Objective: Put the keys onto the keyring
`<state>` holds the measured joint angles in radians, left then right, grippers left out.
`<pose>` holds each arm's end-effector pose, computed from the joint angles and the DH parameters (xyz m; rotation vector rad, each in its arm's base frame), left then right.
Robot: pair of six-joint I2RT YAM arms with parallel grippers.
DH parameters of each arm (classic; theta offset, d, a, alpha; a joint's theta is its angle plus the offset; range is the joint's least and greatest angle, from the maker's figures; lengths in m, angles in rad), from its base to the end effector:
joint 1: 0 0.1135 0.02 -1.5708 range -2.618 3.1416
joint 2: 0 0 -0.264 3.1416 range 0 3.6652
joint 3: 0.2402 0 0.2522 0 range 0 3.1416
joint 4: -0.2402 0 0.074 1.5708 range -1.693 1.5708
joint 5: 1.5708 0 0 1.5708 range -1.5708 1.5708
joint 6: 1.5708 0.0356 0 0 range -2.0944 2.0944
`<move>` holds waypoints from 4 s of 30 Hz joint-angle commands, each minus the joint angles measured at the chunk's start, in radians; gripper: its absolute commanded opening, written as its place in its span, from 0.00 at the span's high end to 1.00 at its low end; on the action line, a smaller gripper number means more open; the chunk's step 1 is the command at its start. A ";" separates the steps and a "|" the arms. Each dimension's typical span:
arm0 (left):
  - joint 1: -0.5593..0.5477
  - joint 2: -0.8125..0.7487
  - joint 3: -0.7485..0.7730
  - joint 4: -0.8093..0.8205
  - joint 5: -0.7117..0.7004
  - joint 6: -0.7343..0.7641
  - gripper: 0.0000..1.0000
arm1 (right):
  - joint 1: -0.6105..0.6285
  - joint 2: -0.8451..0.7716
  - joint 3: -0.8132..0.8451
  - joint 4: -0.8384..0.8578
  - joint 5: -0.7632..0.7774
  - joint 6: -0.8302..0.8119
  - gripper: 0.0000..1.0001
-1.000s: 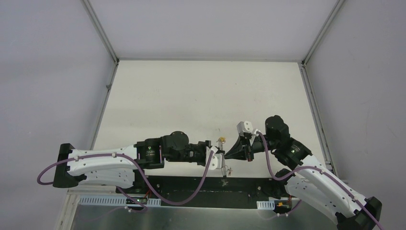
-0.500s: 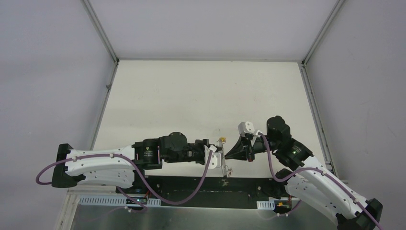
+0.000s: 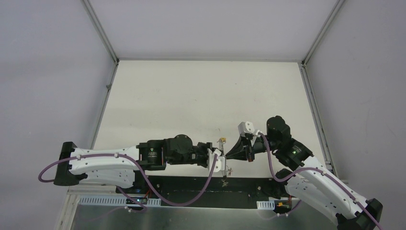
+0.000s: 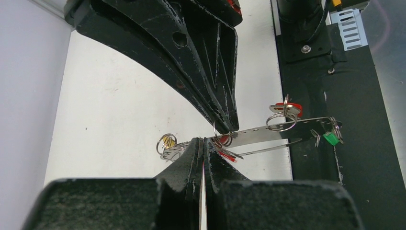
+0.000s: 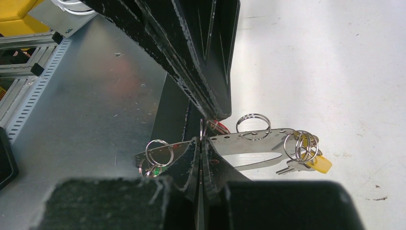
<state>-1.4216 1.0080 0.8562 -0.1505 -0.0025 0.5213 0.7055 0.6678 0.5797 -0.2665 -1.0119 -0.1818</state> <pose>0.0350 -0.2324 0.3264 1.5841 1.0844 -0.6123 0.0939 0.1197 0.2829 -1.4256 1.3524 1.3116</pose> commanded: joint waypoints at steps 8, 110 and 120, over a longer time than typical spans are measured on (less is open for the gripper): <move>-0.025 -0.003 0.036 0.015 -0.016 0.018 1.00 | 0.001 -0.001 0.056 0.045 -0.013 0.009 1.00; 0.113 -0.078 -0.082 0.248 0.141 -0.635 1.00 | 0.001 -0.065 -0.012 0.197 0.000 0.089 1.00; 0.113 -0.054 0.094 -0.109 0.119 -0.566 1.00 | 0.001 -0.082 0.015 0.162 0.056 0.074 0.51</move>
<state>-1.3136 0.9535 0.8230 -0.1131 0.1299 -0.0948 0.7055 0.6086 0.5606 -0.1265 -0.9813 -0.0952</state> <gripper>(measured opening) 0.018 0.424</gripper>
